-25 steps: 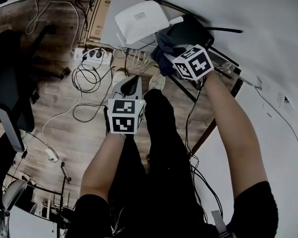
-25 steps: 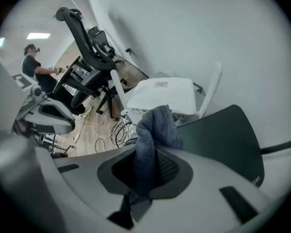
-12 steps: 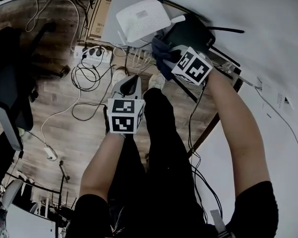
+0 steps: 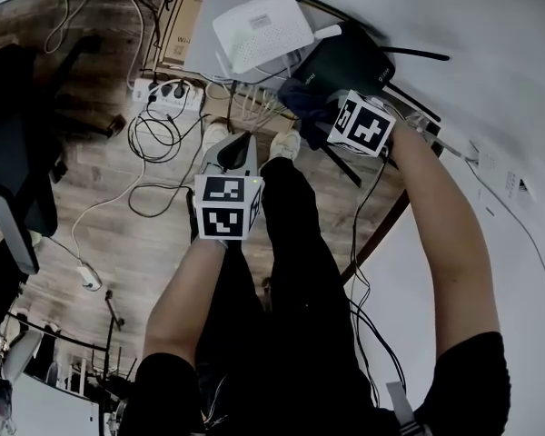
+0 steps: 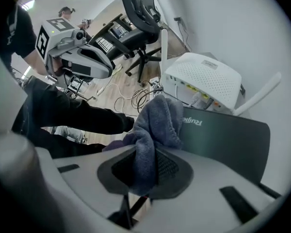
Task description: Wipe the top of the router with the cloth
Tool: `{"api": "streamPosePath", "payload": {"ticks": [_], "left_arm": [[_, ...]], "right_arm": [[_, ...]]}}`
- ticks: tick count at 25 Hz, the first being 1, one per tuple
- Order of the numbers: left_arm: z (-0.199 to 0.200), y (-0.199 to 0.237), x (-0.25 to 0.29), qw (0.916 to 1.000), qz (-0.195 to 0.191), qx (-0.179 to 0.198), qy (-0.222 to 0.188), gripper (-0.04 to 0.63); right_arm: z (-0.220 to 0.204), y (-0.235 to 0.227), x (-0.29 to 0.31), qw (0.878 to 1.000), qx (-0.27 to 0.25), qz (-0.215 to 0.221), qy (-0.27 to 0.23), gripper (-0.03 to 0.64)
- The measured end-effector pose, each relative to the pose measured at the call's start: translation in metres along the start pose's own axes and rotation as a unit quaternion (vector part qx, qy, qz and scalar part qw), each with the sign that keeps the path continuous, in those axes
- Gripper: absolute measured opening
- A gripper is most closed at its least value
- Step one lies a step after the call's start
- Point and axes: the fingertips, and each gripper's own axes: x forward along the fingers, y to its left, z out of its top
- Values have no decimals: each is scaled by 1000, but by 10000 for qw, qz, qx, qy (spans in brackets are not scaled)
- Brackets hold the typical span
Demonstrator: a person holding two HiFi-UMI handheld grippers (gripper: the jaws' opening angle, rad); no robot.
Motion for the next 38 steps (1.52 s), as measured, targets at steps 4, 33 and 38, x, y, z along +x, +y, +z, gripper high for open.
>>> {"api": "streamPosePath", "payload": {"ticks": [4,33,38], "left_arm": [[0,0,2,10000,1,-14,15,2],[-9,-2,3,10000,-5,30,63,2],[-9,-4,5,10000,-26,24,77,2]], "right_arm": [[-21,3,-1,9978,-164,154,617,40],[-92,-70,-35,9452,-933,-1319,2837,41],[-103,-99,-48,9210,-952,-1876,3278,41]]}}
